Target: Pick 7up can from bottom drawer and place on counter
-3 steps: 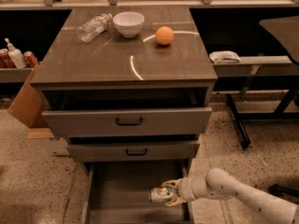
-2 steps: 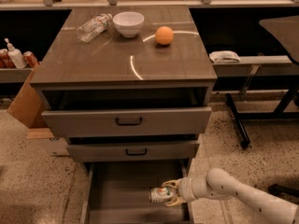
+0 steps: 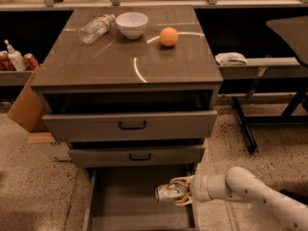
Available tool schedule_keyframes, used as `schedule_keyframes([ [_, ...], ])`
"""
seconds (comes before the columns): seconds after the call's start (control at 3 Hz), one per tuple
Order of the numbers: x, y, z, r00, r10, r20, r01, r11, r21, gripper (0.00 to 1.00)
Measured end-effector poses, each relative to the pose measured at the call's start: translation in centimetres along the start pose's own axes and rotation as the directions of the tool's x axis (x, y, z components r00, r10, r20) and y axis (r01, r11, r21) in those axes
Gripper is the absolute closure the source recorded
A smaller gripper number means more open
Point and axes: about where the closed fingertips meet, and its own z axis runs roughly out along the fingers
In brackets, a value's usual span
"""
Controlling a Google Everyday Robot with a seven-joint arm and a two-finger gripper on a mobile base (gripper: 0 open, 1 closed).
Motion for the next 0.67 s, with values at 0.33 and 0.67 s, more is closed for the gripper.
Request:
schedule_keyframes([
  [0.33, -6.1, -4.3, -6.5, 0.993, -0.121, -0.005, 0.121, 0.99, 0.073, 1.0],
  [0.67, -9.4, -6.6, -10.0, 0.982, -0.189, -0.001, 0.188, 0.9756, 0.114, 1.0],
])
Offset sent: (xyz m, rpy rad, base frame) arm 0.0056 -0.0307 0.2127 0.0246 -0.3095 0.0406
